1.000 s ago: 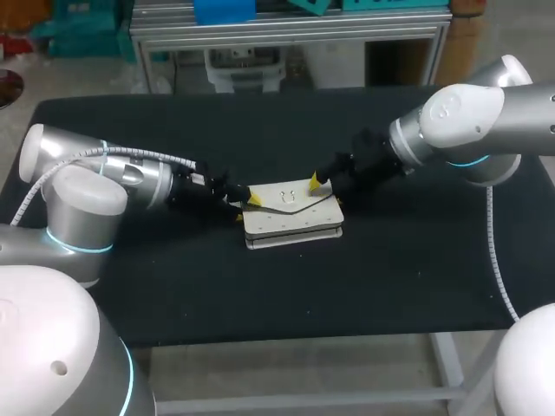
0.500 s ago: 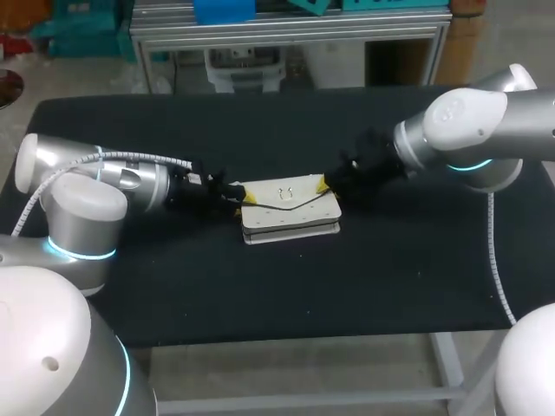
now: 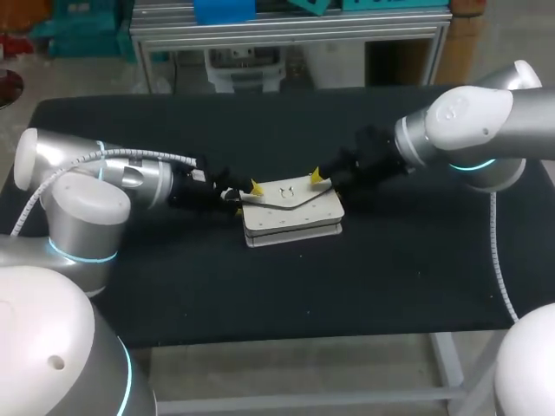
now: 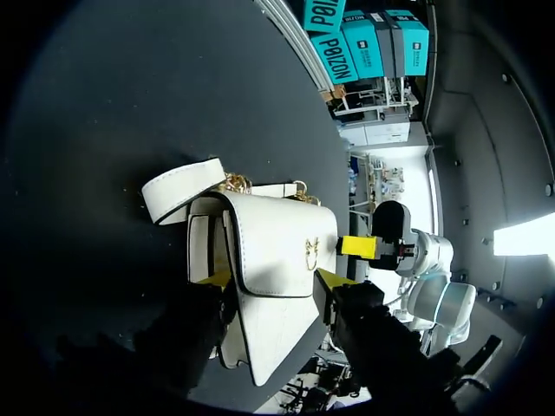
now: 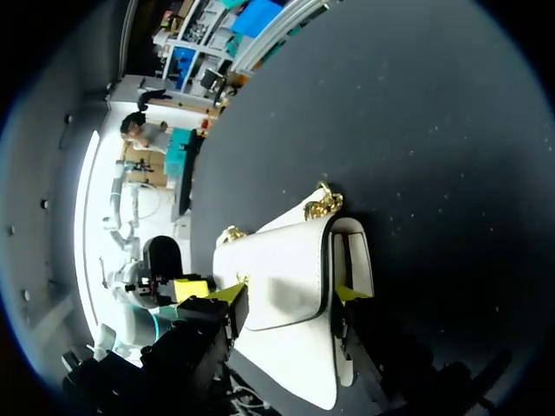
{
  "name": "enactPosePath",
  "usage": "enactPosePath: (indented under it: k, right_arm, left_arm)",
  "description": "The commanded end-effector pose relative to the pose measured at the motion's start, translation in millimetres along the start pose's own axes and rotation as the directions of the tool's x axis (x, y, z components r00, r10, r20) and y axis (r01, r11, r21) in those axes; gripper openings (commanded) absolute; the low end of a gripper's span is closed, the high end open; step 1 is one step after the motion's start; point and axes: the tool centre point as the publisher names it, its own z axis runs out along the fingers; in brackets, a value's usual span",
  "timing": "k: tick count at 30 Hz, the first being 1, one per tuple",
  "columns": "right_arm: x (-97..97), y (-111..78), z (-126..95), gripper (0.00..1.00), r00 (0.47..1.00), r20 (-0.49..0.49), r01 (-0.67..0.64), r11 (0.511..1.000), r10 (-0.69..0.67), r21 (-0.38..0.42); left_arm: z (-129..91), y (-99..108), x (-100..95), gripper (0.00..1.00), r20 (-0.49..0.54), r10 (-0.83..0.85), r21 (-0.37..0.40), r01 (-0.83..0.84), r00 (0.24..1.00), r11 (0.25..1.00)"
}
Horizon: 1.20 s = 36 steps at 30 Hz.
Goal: Pick up the bag, open it, inspect its contents, close it, and place it on the opposite side
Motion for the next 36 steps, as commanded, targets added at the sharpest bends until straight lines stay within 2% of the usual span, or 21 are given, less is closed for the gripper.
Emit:
enactPosePath:
  k: [1,4,5,6,7,8,9,10,11,22,23,24,25,26,27,31,32,33,34,35,36]
  right_arm:
    - [0.1,-3.4,7,1.0,1.0,-0.013,-0.003,1.0,0.003,-0.011]
    - [-0.1,-3.4,9,1.0,0.999,-0.031,-0.009,1.0,0.009,-0.019]
    - [-0.6,-3.2,10,0.98,0.999,-0.033,-0.011,1.0,0.011,-0.019]
    - [-0.9,-3.2,10,0.91,0.999,-0.034,-0.012,1.0,0.012,-0.019]
    - [-1.0,-3.2,11,0.71,0.999,-0.035,-0.014,1.0,0.013,-0.018]
    - [-1.1,-3.2,11,0.49,0.999,-0.034,-0.014,1.0,0.014,-0.017]
    - [-1.1,-3.1,12,0.35,0.999,-0.033,-0.015,1.0,0.014,-0.016]
    - [-1.2,-2.8,12,0.0,0.999,-0.032,-0.015,1.0,0.015,-0.016]
    - [-1.3,-2.4,11,0.0,0.999,-0.031,-0.016,1.0,0.016,-0.017]
    - [5.0,-3.7,3,0.0,0.998,-0.056,0.009,0.998,-0.012,-0.057]
    - [5.0,-4.2,4,0.02,0.998,-0.057,0.011,0.998,-0.014,-0.056]
    - [4.8,-4.7,4,0.14,0.998,-0.06,0.015,0.998,-0.018,-0.056]
    - [4.3,-5.4,5,0.18,0.998,-0.06,0.018,0.998,-0.021,-0.054]
    - [3.4,-5.9,6,0.04,0.998,-0.059,0.019,0.998,-0.022,-0.052]
    - [2.5,-6.3,7,0.0,0.998,-0.055,0.023,0.999,-0.026,-0.046]
    - [2.8,-7.9,6,0.0,0.998,-0.053,0.022,0.999,-0.024,-0.037]
    - [4.0,-8.3,4,0.24,0.999,-0.047,0.024,0.999,-0.026,-0.038]
    - [5.0,-8.6,2,0.53,0.999,-0.043,0.027,0.999,-0.029,-0.04]
    - [5.7,-8.7,0,1.0,0.999,-0.04,0.029,0.999,-0.031,-0.041]
    - [6.4,-8.8,-4,1.0,0.999,-0.035,0.031,0.999,-0.033,-0.044]
    - [7.4,-9.4,-7,1.0,0.999,-0.033,0.033,0.998,-0.034,-0.046]
  left_arm:
    - [7,-1,-7.3,1.0,-0.042,-0.018,0.023,0.019,0.999,1.0]
    - [6,-3,-11.6,1.0,-0.096,-0.059,0.026,0.062,0.994,0.998]
    - [6,-3,-12.9,1.0,-0.105,-0.067,0.024,0.07,0.992,0.997]
    - [6,-2,-13.6,0.98,-0.106,-0.071,0.024,0.074,0.992,0.997]
    - [6,-2,-13.9,0.93,-0.111,-0.078,0.022,0.08,0.991,0.997]
    - [7,-2,-14.0,0.84,-0.112,-0.08,0.021,0.082,0.991,0.996]
    - [7,-2,-14.2,0.58,-0.112,-0.083,0.022,0.086,0.99,0.996]
    - [8,-2,-14.2,0.31,-0.111,-0.088,0.022,0.091,0.99,0.996]
    - [8,-2,-13.9,0.0,-0.11,-0.089,0.02,0.092,0.99,0.996]
    - [3,1,-1.4,0.0,-0.119,-0.086,0.044,0.092,0.989,0.995]
    - [4,1,-0.8,0.0,-0.116,-0.087,0.043,0.092,0.989,0.995]
    - [4,1,-0.7,0.0,-0.115,-0.088,0.043,0.093,0.99,0.995]
    - [4,1,-0.7,0.0,-0.112,-0.09,0.04,0.095,0.99,0.995]
    - [4,2,-1.1,0.0,-0.11,-0.09,0.038,0.095,0.99,0.995]
    - [5,2,-2.2,0.0,-0.105,-0.092,0.034,0.096,0.99,0.995]
    - [5,4,-1.8,0.0,-0.076,-0.078,0.01,0.079,0.994,0.997]
    - [3,6,-0.1,0.0,-0.07,-0.071,0.007,0.072,0.995,0.997]
    - [2,8,2.0,0.3,-0.061,-0.061,0.005,0.061,0.996,0.998]
    - [0,9,3.8,0.65,-0.052,-0.054,0.006,0.054,0.997,0.999]
    - [-2,12,5.4,0.97,-0.046,-0.048,0.003,0.048,0.998,0.999]
    - [-4,14,7.2,1.0,-0.042,-0.043,0.003,0.043,0.998,0.999]
